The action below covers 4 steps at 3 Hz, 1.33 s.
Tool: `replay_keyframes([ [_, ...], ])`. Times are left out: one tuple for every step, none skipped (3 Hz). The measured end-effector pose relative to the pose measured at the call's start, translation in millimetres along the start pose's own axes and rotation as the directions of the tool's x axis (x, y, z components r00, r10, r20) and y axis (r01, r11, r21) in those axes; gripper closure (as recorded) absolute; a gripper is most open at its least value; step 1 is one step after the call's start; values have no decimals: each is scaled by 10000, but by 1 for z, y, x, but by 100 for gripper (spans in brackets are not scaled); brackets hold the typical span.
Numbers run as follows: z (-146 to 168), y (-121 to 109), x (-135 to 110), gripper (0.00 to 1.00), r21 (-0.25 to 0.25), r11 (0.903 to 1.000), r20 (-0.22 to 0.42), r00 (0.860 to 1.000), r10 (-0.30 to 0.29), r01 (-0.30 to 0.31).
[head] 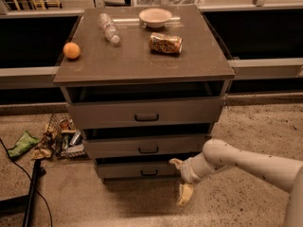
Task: Open bottom drawer
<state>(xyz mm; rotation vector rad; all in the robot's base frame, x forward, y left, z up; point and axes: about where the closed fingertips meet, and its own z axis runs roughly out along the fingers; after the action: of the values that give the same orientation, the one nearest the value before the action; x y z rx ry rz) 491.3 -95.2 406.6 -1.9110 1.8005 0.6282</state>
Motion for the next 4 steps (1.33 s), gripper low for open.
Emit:
replay_keyframes([
  [69, -16, 45, 0, -50, 10000, 167, 9999, -30, 30],
  [119, -48, 80, 0, 108, 9994, -298, 9990, 337, -334],
  [119, -48, 81, 0, 110, 9994, -300, 9990, 336, -333],
  [123, -64, 100, 0, 495, 9988, -759, 9971, 95, -58],
])
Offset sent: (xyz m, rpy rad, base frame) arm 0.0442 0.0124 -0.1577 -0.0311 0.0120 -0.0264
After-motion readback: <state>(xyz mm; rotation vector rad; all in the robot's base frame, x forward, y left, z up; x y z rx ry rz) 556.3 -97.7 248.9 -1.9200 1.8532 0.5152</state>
